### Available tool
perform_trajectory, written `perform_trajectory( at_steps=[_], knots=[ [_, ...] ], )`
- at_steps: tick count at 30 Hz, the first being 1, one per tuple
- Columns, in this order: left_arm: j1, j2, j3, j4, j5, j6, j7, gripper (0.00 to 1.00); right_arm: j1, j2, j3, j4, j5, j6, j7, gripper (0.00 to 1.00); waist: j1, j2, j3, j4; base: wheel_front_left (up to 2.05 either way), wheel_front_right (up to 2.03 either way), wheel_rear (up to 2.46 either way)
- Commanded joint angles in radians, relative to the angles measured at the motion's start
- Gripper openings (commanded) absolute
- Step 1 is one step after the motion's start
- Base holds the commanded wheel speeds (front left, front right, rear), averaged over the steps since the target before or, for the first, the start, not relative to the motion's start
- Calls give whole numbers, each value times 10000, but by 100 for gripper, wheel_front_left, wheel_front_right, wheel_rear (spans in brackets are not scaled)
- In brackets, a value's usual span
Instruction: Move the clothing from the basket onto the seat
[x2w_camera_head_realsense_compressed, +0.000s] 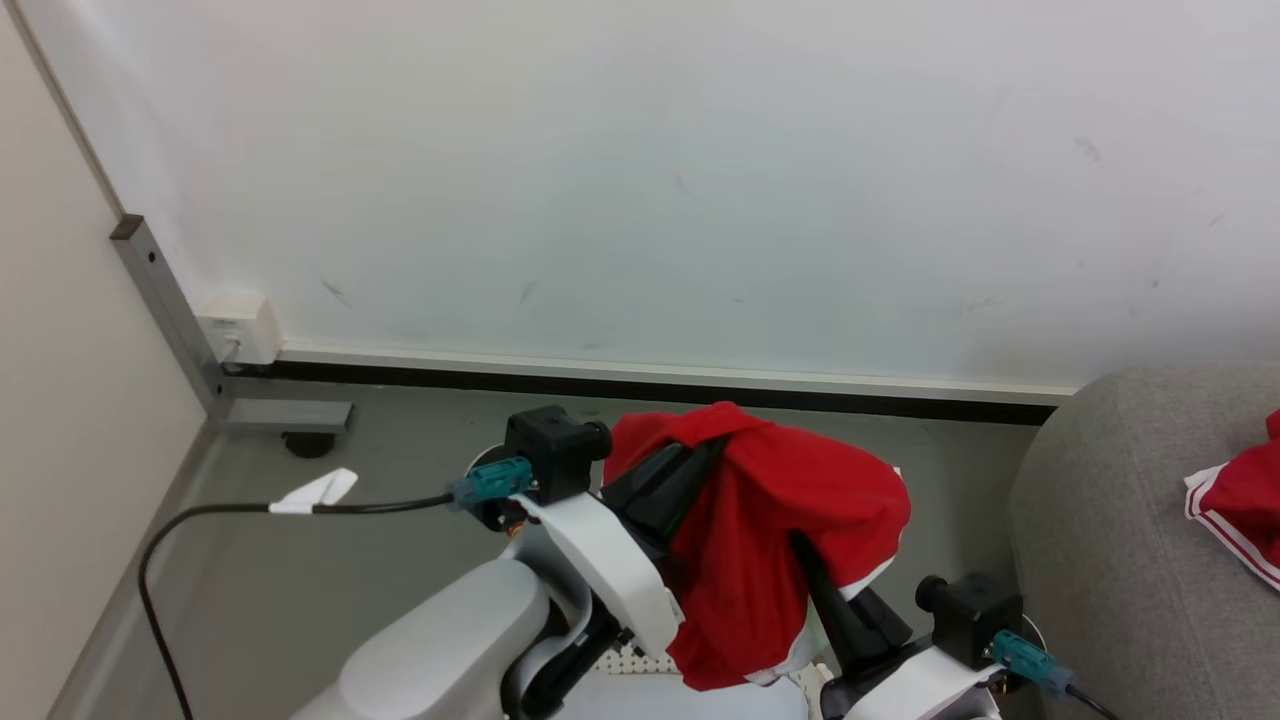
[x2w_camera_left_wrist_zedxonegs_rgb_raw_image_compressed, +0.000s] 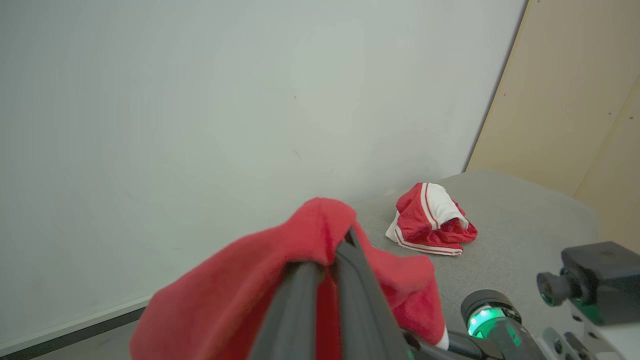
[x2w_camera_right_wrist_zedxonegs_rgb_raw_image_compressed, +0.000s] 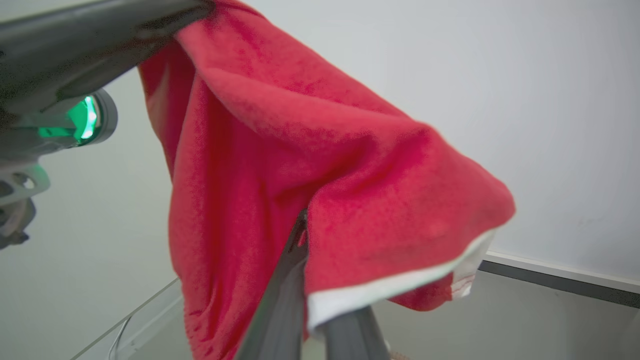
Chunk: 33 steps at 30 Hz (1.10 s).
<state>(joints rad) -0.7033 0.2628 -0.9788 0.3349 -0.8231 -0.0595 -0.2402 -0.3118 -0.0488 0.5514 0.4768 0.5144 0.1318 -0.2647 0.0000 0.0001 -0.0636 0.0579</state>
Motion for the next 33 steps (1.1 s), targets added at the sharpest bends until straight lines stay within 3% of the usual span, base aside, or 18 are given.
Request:
perform_trajectory(
  at_steps=[1, 12, 13, 14, 15, 33],
  knots=[
    [154, 34, 11, 7, -21, 34, -60, 0, 90, -31, -33, -54, 25, -23, 7, 0, 0, -1, -13, -46, 0, 0, 0],
    [291, 75, 76, -43, 2, 105, -122, 2, 19, -143, -899, -278, -447, -23, 7, 0, 0, -1, 67, -791, 0, 0, 0],
    [321, 47, 139, -72, -52, 118, -139, 29, 2, -166, -1058, -322, -508, -23, 7, 0, 0, -1, 93, -891, 0, 0, 0],
    [335, 38, 170, -98, -71, 122, -149, 76, -23, -181, -1179, -378, -565, -23, 7, 0, 0, -1, 123, -1009, 0, 0, 0],
    [351, 44, 168, -109, -54, 107, -145, 100, -46, -199, -1312, -432, -627, -23, 7, 0, 0, -1, 151, -1128, 0, 0, 0],
    [644, 358, 370, -526, 273, -24, -223, 100, -321, -904, -3177, -1727, -1425, -23, 6, 0, 0, -1, 790, -4047, 0, 0, 0]
  ],
)
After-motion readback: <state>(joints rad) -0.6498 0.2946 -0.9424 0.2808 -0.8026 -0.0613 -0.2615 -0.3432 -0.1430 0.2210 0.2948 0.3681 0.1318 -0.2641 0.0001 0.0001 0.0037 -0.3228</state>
